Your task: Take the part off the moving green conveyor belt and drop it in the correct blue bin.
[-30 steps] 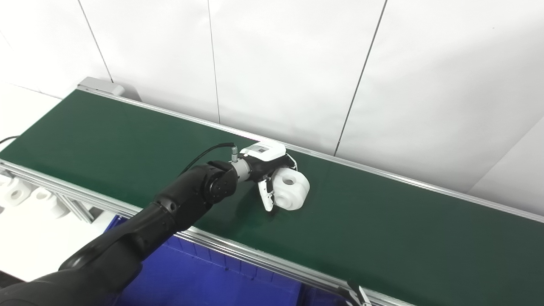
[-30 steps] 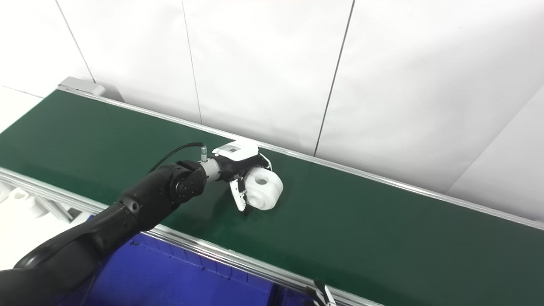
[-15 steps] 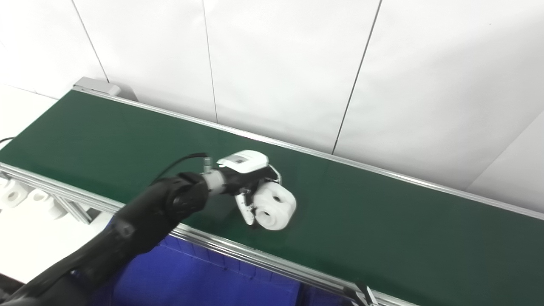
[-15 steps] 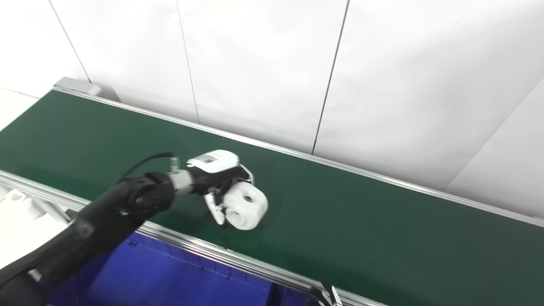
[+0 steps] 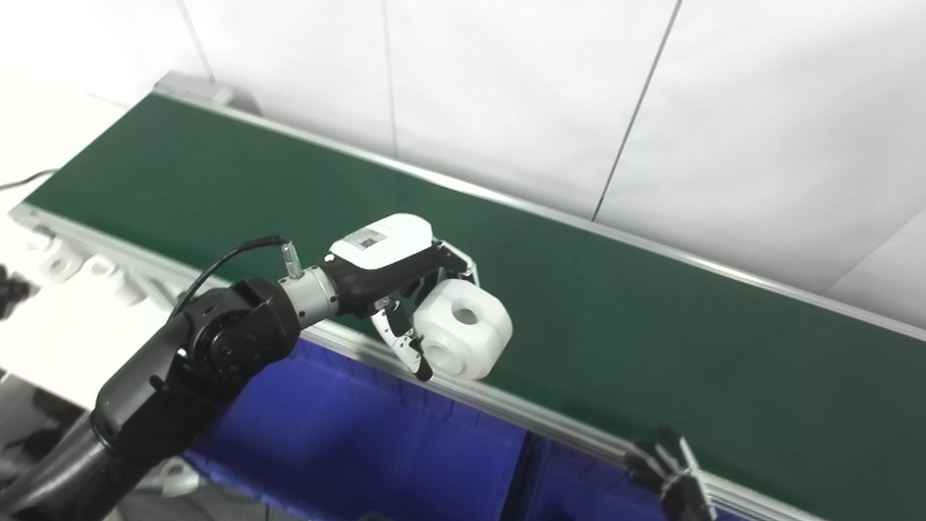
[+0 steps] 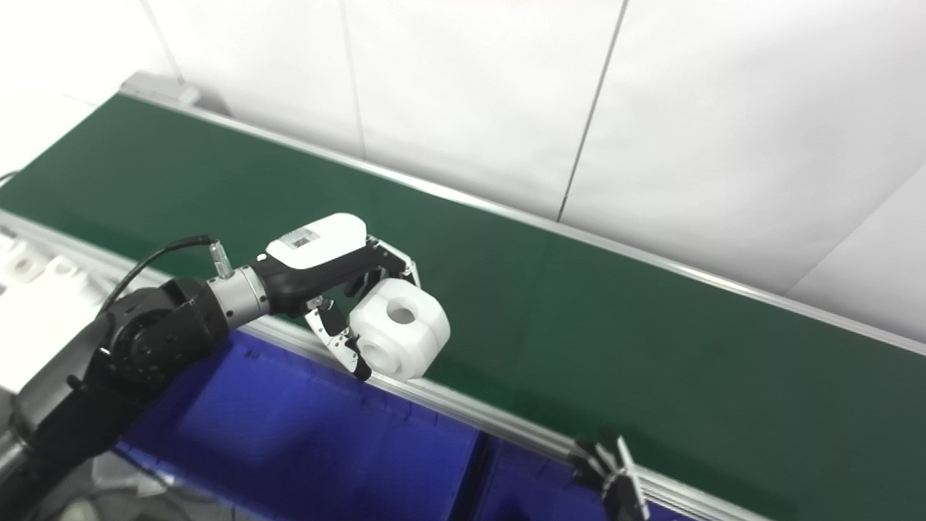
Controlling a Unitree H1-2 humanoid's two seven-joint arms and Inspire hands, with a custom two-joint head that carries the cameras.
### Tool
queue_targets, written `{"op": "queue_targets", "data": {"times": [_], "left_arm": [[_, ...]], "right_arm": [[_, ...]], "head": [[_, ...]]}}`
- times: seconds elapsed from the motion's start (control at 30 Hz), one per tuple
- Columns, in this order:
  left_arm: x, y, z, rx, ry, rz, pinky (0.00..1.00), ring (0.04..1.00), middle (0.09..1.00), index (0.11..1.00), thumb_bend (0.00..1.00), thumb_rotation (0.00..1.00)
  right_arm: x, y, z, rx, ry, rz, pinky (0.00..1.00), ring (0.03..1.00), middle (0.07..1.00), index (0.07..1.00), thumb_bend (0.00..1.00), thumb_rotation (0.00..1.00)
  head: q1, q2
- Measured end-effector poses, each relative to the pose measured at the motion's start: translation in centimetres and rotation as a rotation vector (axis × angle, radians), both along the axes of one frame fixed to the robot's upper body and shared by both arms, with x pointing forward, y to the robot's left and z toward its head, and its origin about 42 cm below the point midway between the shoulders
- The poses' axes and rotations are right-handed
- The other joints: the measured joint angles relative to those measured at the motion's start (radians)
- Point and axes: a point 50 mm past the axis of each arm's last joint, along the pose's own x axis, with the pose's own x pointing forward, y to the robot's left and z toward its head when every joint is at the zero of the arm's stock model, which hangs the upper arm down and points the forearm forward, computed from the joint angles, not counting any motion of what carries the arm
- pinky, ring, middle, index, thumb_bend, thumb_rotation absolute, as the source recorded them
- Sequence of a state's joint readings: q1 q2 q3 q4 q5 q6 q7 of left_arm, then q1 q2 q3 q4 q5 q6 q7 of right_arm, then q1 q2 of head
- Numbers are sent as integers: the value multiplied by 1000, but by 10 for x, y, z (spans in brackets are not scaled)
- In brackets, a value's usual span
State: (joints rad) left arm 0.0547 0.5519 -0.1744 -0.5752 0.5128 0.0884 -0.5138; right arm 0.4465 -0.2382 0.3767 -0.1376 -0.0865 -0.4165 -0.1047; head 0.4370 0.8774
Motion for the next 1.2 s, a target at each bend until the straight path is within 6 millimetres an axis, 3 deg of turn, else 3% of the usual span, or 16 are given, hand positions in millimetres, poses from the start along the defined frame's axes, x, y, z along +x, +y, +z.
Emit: {"op": "queue_targets", "data": {"times": [0.1,0.3,0.47,0.73,1.03,1.2], "left_arm": [[-18,-4,-3,7,16,1,257,324,427,524,517,0],[-55,-10,-26,43,60,55,207,283,408,517,516,0],[-72,-12,-39,52,60,46,214,288,440,503,518,0],[-75,-12,-58,119,80,45,292,369,448,511,519,0],[-74,-25,-66,173,23,9,305,354,424,524,517,0],[-74,-26,-67,192,25,8,376,452,472,509,522,0]], "right_arm": [[3,-8,6,9,-4,-1,707,754,810,908,838,892],[8,-20,11,-11,-7,2,661,722,790,899,837,874],[9,-22,12,-10,-3,8,662,720,788,895,844,874],[7,-26,16,-5,-1,11,661,718,783,895,848,872],[6,-23,15,-2,3,19,660,716,783,889,846,862],[6,-23,15,-5,3,21,658,714,780,887,843,860]], "head": [[40,18],[69,35],[81,38],[86,43],[75,45],[72,46]]}}
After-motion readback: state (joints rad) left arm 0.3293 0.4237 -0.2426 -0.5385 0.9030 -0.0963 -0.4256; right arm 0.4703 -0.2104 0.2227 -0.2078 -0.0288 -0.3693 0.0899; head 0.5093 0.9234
